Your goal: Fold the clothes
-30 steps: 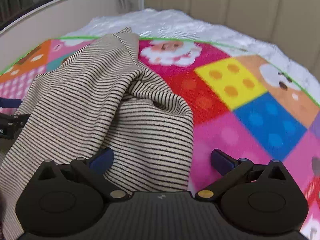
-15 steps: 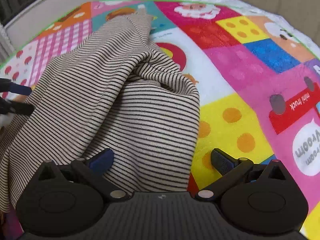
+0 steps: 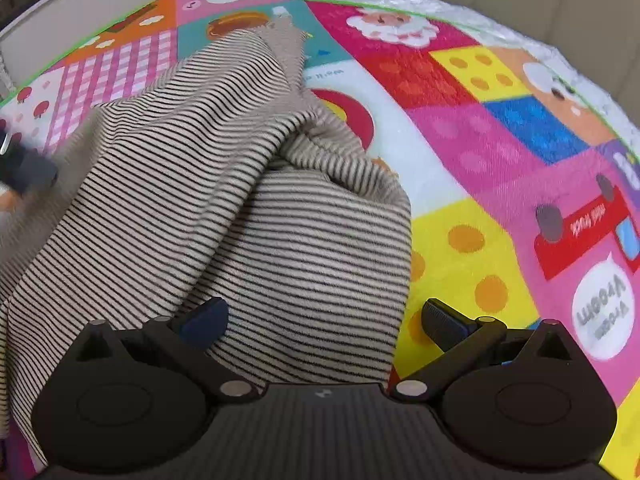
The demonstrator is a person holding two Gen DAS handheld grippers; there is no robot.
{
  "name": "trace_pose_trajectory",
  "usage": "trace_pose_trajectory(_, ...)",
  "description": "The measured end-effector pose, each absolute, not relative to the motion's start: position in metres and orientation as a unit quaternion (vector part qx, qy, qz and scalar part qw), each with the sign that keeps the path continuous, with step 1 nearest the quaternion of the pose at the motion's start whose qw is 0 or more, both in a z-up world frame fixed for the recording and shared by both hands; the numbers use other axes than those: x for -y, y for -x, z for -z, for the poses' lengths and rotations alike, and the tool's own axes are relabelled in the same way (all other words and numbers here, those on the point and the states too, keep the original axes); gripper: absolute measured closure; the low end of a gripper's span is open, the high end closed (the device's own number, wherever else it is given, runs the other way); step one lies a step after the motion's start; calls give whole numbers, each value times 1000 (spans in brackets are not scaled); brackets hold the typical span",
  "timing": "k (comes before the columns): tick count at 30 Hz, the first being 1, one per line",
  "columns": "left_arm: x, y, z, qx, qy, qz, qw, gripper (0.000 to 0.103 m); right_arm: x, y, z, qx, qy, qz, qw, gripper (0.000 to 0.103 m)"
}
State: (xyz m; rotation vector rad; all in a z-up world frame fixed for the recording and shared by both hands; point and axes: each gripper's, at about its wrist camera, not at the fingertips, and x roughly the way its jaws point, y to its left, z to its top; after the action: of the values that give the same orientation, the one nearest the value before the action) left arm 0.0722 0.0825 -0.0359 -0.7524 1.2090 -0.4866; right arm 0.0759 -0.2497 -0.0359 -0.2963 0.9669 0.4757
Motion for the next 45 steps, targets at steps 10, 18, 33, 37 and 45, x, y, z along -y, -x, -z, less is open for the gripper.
trace_pose_trajectory(10,-145,-95,-49,-373,312,79,870,45,224,-85,-36,-399,81,-238,882,38)
trace_pose_trajectory(18,-95,-83,-23,-471,182,174,846,22,158,-54,-8,-450,83,-318,830,38)
trace_pose_trajectory(33,-63,-68,-3,-498,109,214,833,12,206,-83,-11,-314,284,-211,881,99)
trace_pose_trajectory(37,-48,-72,18,-531,101,206,816,18,235,-123,-11,-290,304,-120,899,99)
trace_pose_trajectory(45,-74,-108,-3,-502,162,164,834,93,255,-170,14,-307,313,-63,897,99)
